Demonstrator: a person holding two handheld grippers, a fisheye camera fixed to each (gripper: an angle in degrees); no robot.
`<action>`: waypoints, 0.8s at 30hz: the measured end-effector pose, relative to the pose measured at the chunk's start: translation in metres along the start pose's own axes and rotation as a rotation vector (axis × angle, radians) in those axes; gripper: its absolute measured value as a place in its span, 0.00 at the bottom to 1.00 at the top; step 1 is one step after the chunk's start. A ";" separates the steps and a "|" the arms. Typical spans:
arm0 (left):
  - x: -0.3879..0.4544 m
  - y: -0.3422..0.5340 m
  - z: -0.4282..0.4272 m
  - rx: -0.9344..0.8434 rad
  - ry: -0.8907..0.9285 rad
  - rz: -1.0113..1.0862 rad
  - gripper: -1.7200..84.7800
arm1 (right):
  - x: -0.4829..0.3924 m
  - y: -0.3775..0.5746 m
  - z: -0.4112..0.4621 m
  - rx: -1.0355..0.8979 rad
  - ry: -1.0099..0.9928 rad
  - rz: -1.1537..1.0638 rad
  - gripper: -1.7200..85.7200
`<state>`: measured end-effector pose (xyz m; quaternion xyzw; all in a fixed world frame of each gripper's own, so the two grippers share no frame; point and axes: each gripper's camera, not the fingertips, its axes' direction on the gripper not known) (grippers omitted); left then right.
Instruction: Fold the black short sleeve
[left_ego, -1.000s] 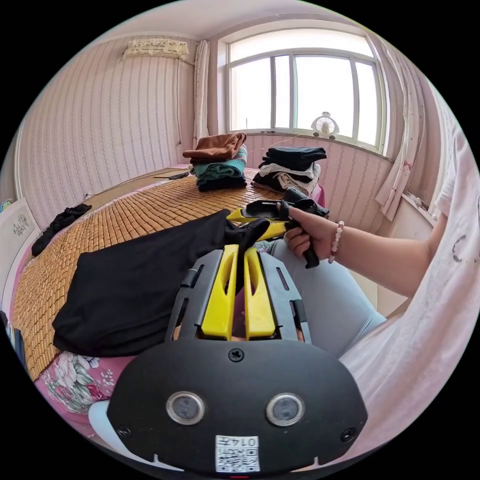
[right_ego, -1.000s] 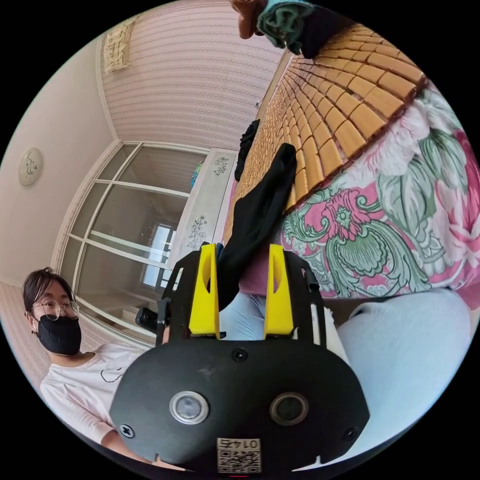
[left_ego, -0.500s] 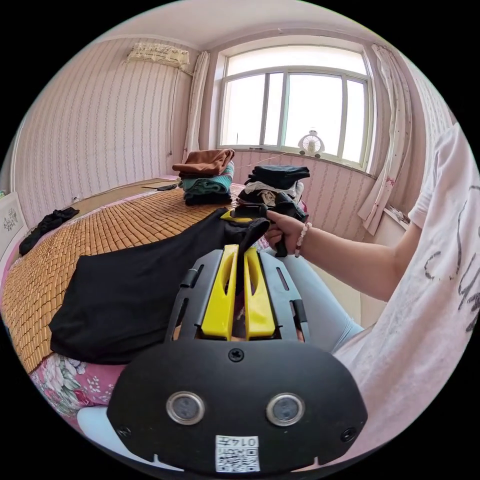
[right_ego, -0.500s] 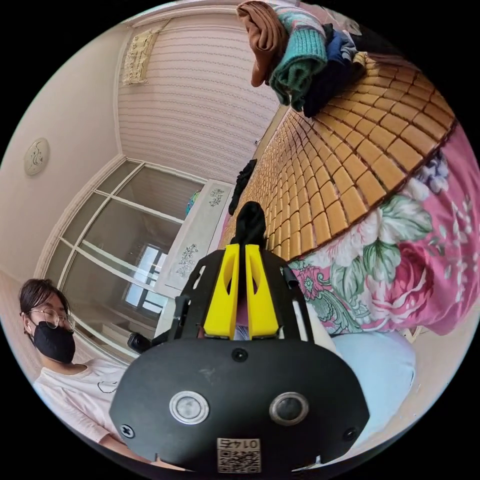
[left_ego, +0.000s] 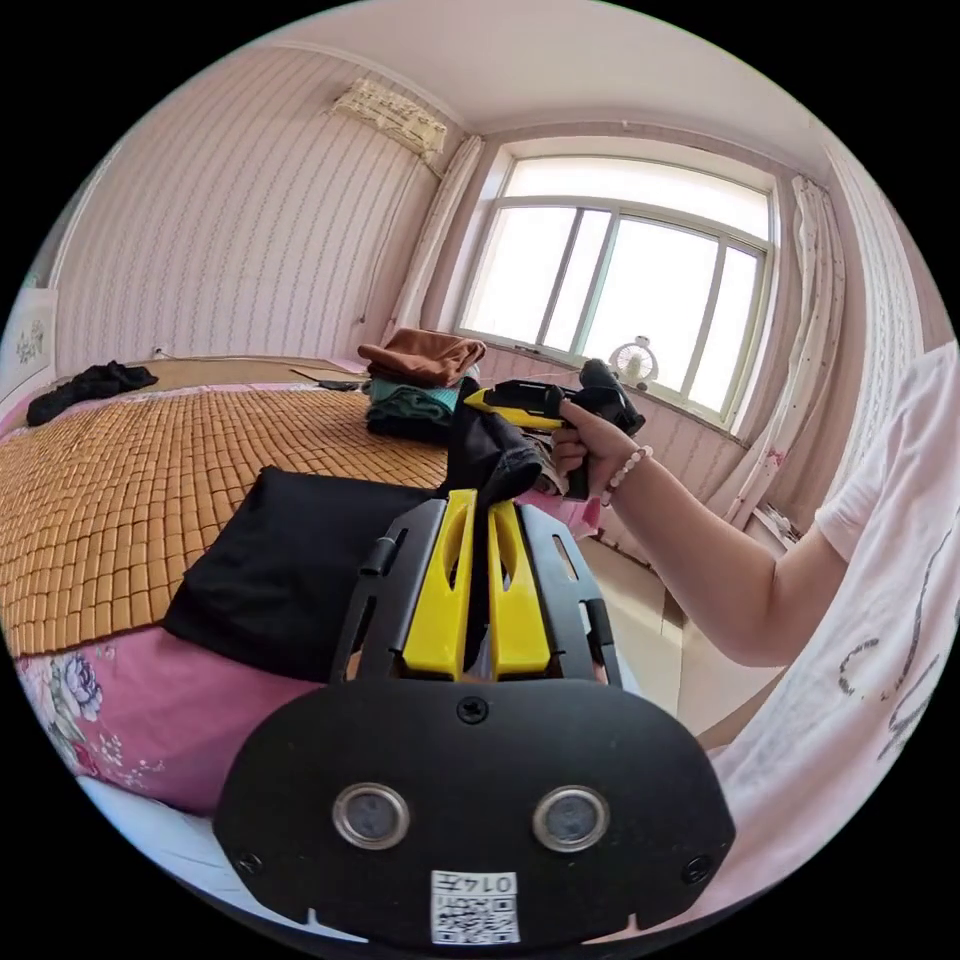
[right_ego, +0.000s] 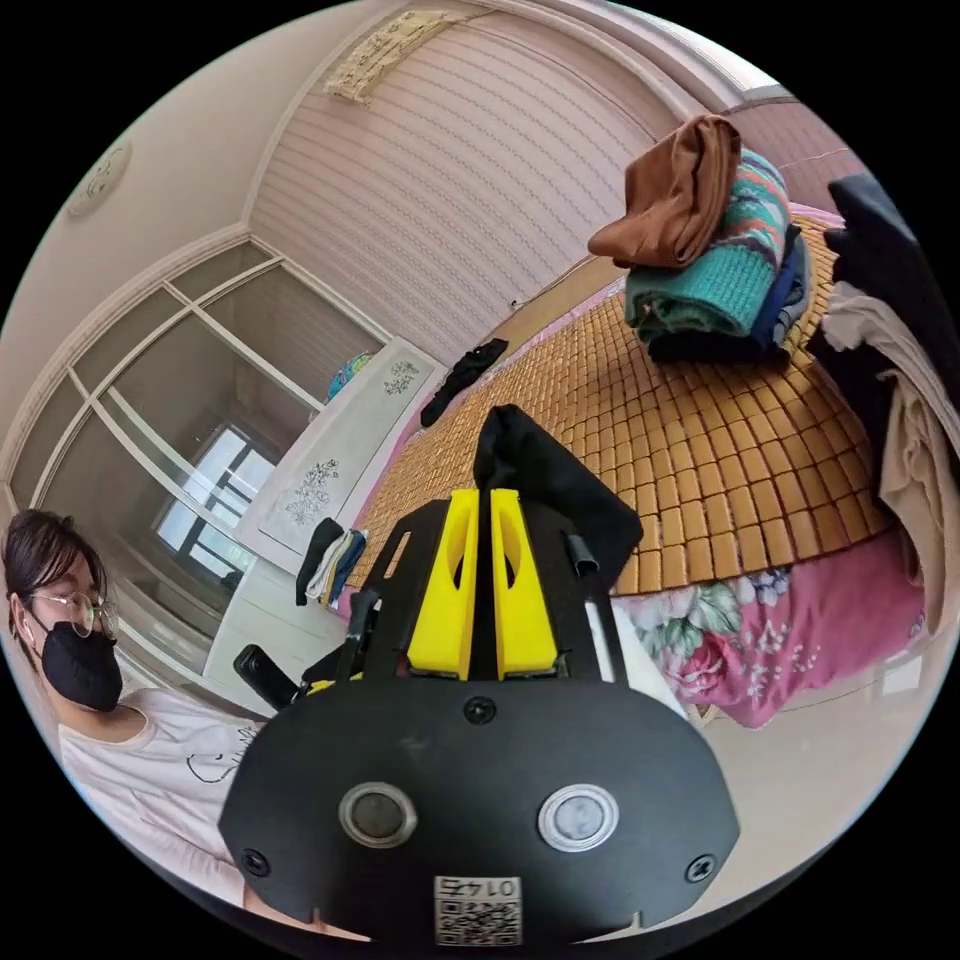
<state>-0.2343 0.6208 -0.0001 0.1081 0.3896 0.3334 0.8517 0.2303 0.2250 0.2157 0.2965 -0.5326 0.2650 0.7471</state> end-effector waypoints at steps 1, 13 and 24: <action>-0.010 -0.001 -0.005 0.002 -0.020 -0.031 0.02 | -0.011 -0.010 0.030 -0.035 -0.027 -0.021 0.03; -0.148 -0.006 -0.038 -0.050 -0.305 -0.322 0.01 | -0.059 -0.033 0.271 -0.253 0.124 -0.027 0.06; -0.208 -0.002 -0.095 -0.102 -0.391 -0.419 0.04 | -0.099 -0.040 0.293 -0.201 0.172 -0.201 0.09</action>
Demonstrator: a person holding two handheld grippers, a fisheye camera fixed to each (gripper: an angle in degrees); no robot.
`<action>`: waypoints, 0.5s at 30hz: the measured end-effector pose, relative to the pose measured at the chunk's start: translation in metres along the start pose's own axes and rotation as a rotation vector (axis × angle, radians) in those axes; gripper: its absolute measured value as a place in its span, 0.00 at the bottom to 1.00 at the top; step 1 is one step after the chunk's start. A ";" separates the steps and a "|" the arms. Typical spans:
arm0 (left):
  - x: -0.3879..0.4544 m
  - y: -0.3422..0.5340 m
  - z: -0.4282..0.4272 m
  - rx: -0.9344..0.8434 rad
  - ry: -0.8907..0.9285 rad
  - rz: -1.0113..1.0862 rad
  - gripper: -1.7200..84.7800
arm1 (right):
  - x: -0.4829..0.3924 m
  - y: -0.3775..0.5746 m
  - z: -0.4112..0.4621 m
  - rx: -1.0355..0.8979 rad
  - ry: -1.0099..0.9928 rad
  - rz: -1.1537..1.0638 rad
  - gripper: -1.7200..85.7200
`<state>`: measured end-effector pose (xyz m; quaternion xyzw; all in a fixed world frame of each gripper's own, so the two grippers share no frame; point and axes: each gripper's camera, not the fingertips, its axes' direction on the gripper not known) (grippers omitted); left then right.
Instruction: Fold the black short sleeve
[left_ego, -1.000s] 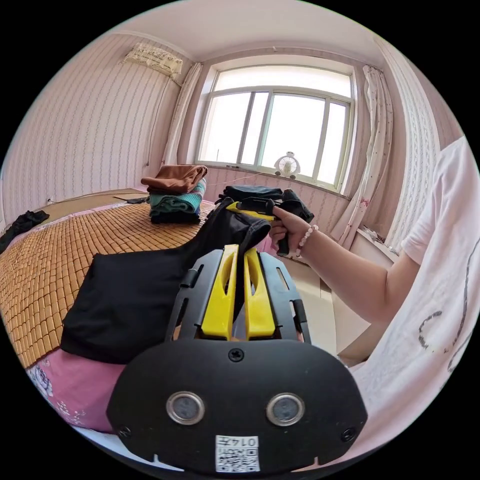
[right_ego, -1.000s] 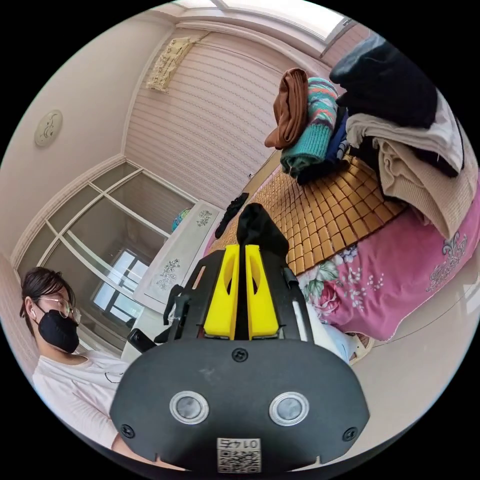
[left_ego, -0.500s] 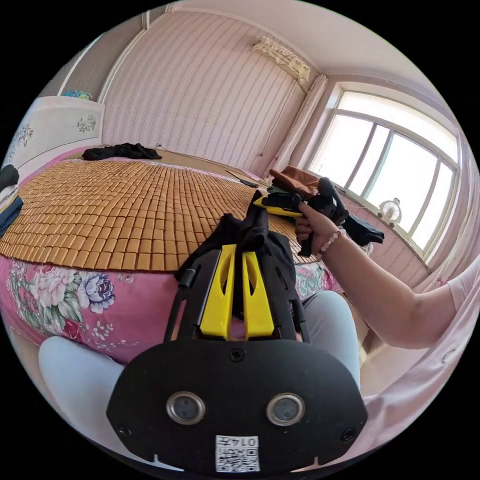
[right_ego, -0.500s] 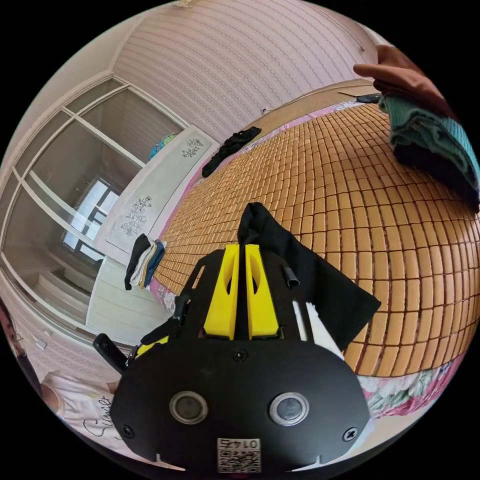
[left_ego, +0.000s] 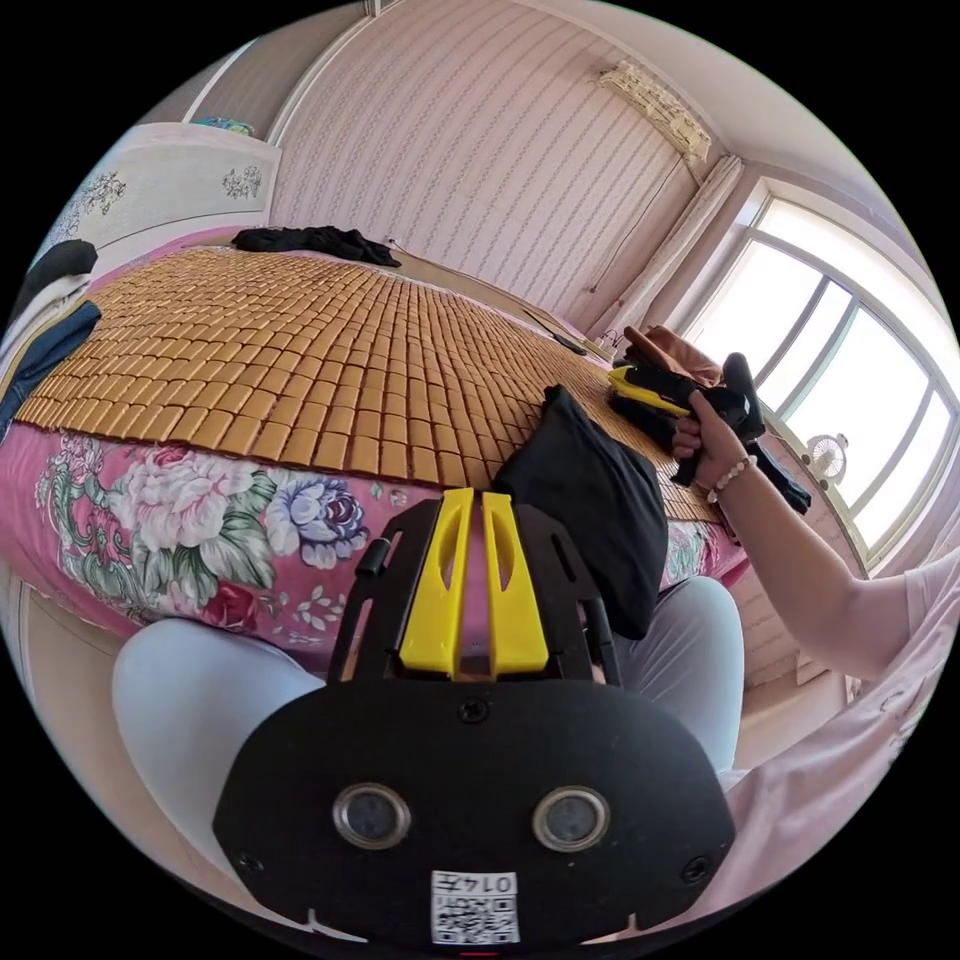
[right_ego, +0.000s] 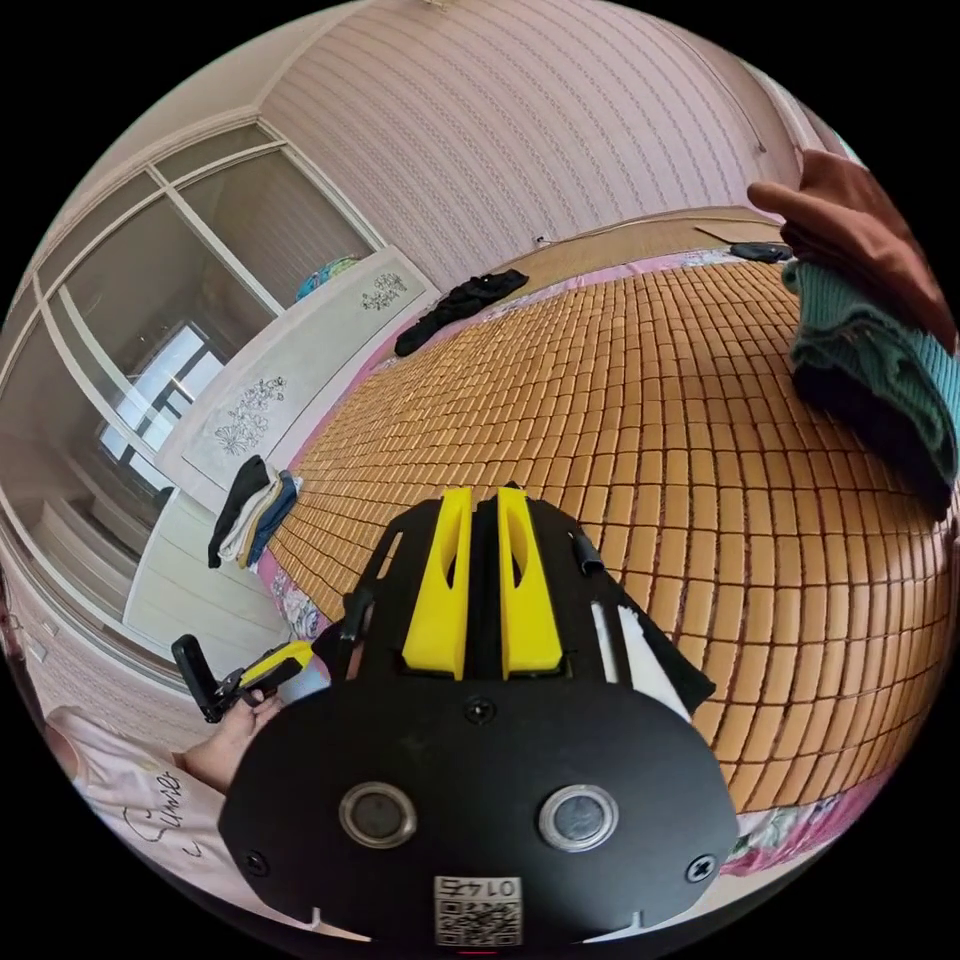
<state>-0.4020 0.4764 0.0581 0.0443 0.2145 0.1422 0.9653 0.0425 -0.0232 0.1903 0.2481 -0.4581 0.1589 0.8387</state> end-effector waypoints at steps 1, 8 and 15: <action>-0.001 -0.001 -0.002 0.006 0.002 0.003 0.05 | -0.004 -0.005 0.007 -0.037 0.042 -0.044 0.10; 0.003 -0.015 0.003 -0.036 0.122 0.023 0.14 | -0.026 -0.023 0.079 -0.275 0.179 -0.269 0.18; 0.013 -0.024 0.008 -0.092 0.141 -0.025 0.18 | -0.038 -0.010 0.115 -0.331 0.137 -0.317 0.14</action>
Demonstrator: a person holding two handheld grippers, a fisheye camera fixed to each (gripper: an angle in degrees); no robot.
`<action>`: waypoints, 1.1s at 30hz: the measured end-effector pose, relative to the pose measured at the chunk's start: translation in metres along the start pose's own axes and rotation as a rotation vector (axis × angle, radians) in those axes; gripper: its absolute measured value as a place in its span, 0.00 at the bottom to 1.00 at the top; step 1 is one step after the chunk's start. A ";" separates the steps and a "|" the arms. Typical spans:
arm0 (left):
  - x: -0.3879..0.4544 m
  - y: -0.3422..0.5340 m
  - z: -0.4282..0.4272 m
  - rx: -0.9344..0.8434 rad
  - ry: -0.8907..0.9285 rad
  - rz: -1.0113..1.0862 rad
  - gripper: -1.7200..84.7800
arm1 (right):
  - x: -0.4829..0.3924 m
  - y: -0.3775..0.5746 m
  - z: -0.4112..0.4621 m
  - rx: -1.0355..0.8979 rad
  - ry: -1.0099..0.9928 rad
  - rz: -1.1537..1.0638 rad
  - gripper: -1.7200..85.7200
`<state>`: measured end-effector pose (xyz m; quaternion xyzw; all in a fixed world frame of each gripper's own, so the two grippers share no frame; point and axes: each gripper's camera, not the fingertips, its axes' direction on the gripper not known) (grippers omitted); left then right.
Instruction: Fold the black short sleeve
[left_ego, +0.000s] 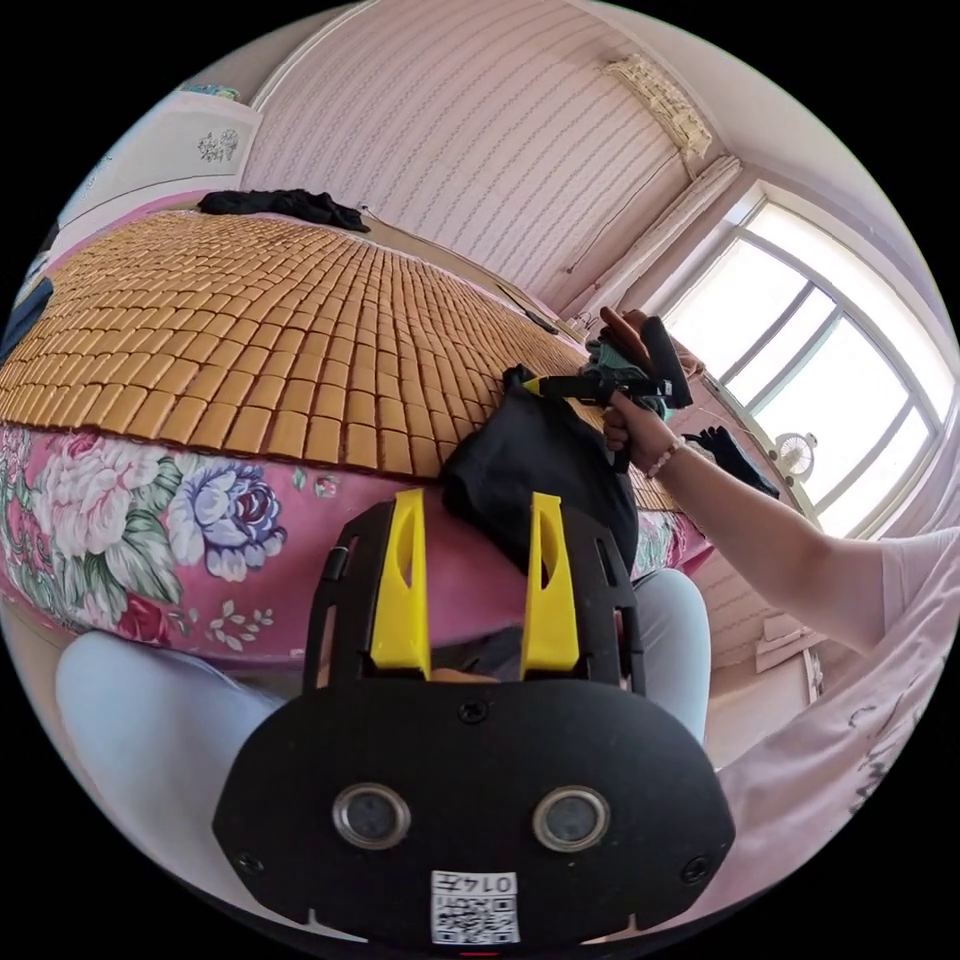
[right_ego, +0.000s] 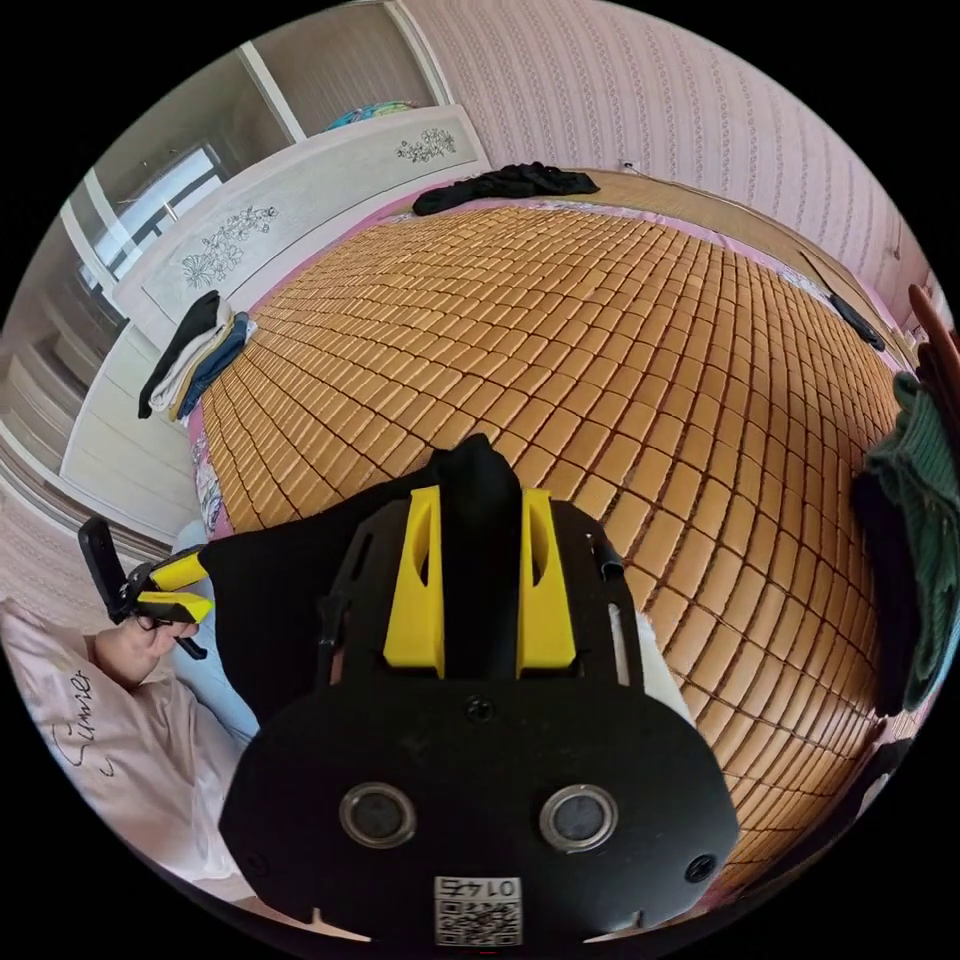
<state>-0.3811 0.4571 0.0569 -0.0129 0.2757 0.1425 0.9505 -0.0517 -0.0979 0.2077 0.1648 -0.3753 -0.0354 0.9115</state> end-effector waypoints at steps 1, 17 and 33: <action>0.002 0.000 -0.001 0.007 0.000 0.006 0.17 | -0.004 0.002 -0.001 0.003 -0.015 -0.015 0.12; 0.081 0.030 -0.119 0.211 -0.033 0.341 0.01 | -0.058 0.086 -0.133 0.404 -0.178 -0.110 0.05; -0.023 0.058 -0.472 0.749 -0.401 0.126 0.01 | -0.346 -0.057 -0.162 0.594 -0.388 -0.668 0.05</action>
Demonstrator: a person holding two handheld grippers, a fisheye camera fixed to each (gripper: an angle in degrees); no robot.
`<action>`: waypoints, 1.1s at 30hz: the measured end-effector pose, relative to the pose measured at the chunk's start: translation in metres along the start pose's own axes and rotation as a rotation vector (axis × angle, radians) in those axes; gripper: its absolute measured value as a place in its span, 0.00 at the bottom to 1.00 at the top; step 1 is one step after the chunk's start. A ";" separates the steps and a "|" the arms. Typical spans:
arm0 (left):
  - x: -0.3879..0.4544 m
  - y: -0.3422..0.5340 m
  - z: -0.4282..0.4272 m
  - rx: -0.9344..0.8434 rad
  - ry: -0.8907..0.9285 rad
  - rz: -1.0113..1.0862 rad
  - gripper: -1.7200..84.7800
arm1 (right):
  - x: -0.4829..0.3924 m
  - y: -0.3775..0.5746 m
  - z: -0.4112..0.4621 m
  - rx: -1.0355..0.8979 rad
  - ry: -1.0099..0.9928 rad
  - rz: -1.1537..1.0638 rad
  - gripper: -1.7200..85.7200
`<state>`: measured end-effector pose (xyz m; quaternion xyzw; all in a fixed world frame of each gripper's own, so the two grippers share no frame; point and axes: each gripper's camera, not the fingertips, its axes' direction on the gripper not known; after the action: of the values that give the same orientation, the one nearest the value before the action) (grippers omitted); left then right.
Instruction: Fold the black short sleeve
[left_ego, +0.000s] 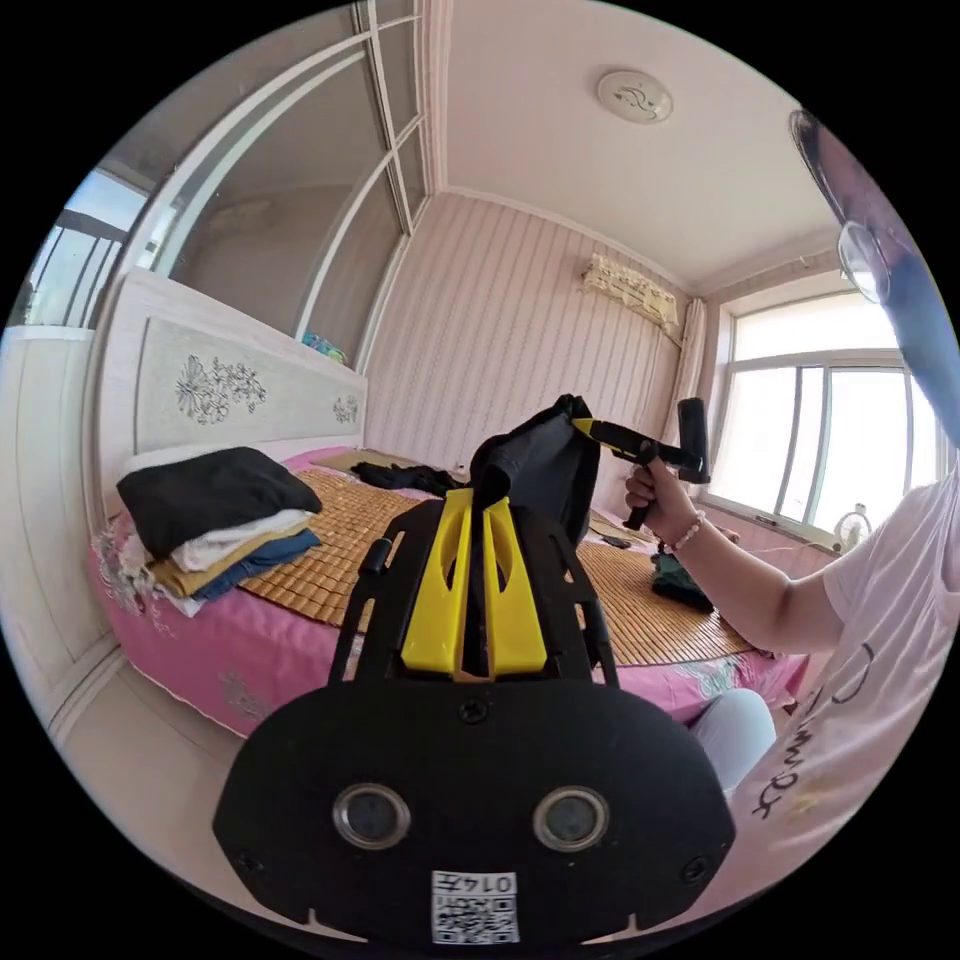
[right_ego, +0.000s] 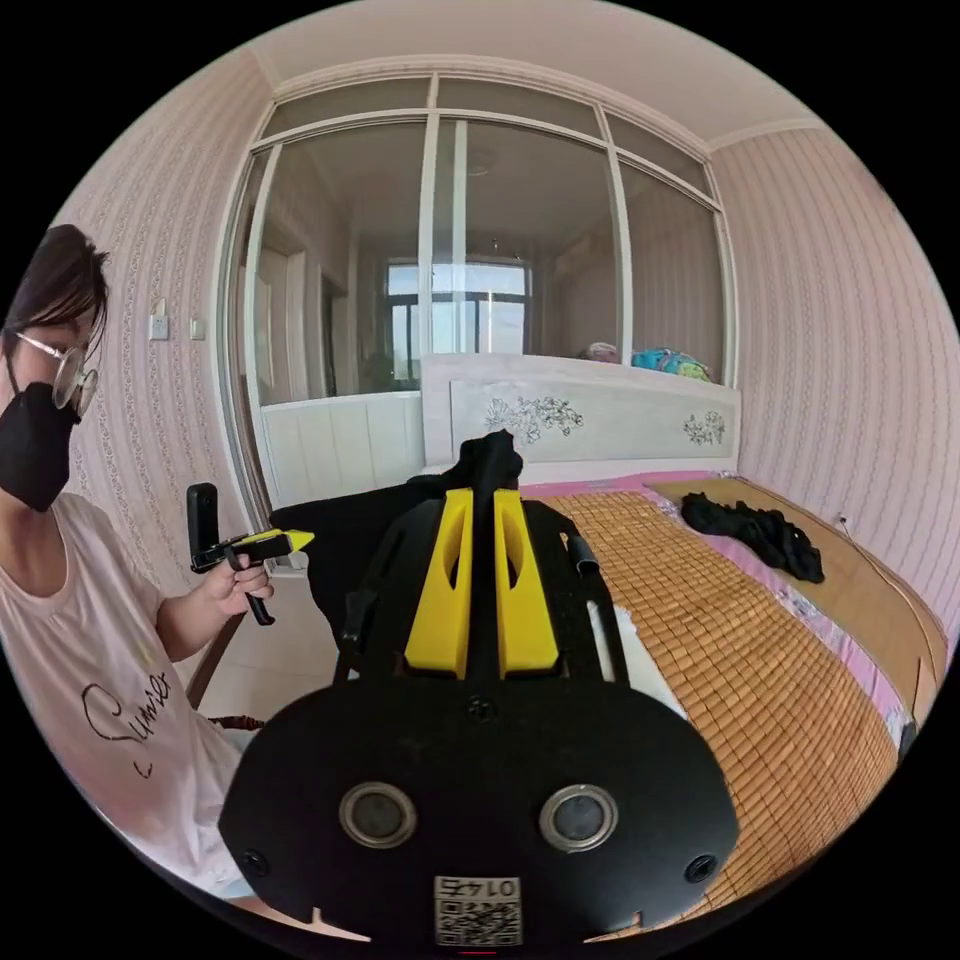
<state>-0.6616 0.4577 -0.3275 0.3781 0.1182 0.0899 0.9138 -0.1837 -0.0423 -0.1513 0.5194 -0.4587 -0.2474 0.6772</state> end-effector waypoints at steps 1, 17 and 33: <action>-0.013 -0.011 -0.006 0.019 -0.036 0.005 0.01 | -0.001 -0.027 0.031 0.015 -0.056 -0.016 0.05; -0.287 0.009 -0.020 -0.149 -0.556 -0.240 0.11 | 0.087 -0.031 0.310 -0.478 -0.125 0.280 0.15; 0.159 0.166 0.123 -0.188 0.211 0.514 0.02 | -0.057 0.305 -0.257 -0.394 0.999 0.817 0.10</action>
<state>-0.4873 0.5311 -0.1485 0.2977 0.1040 0.3677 0.8749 -0.0267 0.2297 0.1016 0.2228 -0.1964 0.2195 0.9293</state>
